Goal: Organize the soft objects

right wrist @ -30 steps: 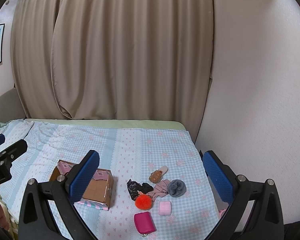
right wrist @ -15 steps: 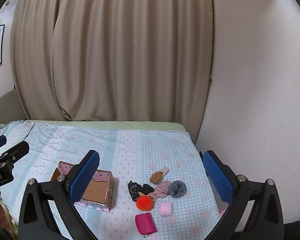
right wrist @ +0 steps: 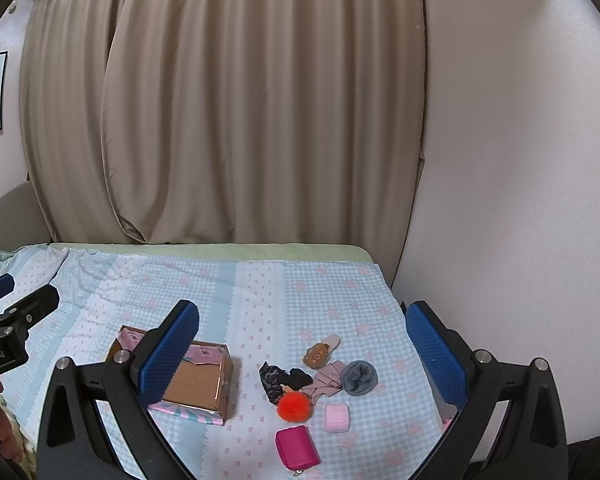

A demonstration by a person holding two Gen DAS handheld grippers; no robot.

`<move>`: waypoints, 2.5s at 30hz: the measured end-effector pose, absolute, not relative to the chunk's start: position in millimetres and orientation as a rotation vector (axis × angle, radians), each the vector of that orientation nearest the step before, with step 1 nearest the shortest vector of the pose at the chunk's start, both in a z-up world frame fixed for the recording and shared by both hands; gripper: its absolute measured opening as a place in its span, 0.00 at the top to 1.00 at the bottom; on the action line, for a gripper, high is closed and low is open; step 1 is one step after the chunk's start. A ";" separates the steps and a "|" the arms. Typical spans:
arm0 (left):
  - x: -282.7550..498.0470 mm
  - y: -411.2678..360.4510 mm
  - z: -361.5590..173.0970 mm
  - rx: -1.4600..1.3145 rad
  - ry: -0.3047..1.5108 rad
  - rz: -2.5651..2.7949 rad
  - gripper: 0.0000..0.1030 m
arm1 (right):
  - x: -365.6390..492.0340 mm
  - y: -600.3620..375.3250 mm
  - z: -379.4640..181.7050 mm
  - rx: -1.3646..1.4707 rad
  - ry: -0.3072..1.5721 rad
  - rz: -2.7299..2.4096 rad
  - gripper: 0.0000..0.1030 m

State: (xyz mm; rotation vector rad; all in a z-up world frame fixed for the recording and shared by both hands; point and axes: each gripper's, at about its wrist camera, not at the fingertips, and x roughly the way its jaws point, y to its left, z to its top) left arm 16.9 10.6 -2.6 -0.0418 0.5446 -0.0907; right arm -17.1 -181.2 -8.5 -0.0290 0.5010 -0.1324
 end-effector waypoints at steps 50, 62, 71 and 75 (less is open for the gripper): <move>222.5 -163.4 -357.5 -0.202 1.178 -0.027 0.13 | 172.8 -393.4 -313.2 0.172 1.039 -0.142 0.00; 269.1 -168.1 -447.0 -0.141 1.300 -0.058 0.28 | 210.0 -398.2 -387.5 0.215 1.105 -0.182 0.00; 269.7 -164.6 -466.1 -0.207 1.350 -0.125 0.62 | 220.5 -408.1 -409.2 0.285 1.132 -0.228 0.19; 267.1 -166.0 -465.3 -0.200 1.351 -0.137 0.66 | 219.0 -414.7 -411.2 0.350 1.129 -0.232 0.32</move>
